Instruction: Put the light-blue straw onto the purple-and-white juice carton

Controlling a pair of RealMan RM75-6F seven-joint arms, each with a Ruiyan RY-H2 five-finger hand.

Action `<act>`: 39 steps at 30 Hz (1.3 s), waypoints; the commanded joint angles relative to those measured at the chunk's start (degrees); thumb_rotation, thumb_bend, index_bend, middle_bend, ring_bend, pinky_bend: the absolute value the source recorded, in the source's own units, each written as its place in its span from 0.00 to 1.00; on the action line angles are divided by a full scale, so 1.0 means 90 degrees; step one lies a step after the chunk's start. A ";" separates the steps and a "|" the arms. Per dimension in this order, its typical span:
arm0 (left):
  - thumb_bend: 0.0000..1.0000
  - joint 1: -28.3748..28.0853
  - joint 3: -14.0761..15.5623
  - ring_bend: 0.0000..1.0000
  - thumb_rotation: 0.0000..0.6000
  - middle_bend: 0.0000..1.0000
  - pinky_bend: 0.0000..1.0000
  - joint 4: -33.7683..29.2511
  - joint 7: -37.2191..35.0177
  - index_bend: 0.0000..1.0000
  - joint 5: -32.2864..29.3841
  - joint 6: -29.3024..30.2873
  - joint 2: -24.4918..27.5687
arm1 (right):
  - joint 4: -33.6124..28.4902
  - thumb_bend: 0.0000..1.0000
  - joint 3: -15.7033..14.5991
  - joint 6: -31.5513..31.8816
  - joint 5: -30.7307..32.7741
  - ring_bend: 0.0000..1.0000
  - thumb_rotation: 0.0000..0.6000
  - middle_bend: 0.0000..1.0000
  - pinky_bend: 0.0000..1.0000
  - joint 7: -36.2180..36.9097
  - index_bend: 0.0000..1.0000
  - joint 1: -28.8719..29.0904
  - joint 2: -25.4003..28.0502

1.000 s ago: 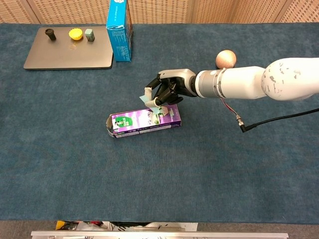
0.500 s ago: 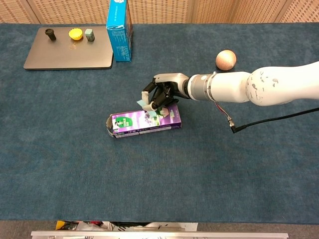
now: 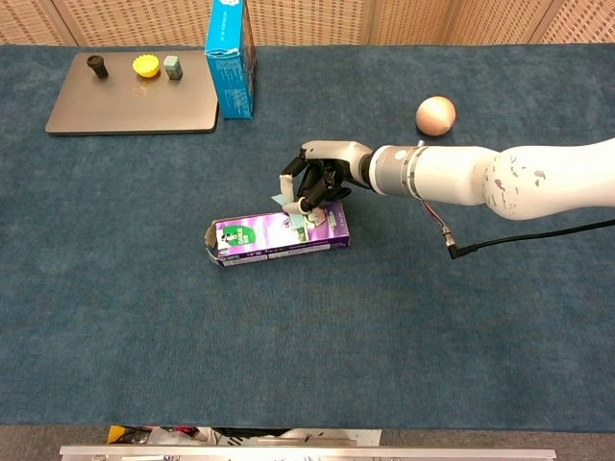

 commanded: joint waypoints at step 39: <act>0.22 -0.0026 0.0009 0.22 0.99 0.20 0.26 0.0024 -0.0024 0.14 -0.0007 -0.0070 -0.0036 | 0.0021 0.21 -0.0863 0.1587 -0.1592 1.00 1.00 1.00 1.00 0.0733 0.66 -0.0230 0.0014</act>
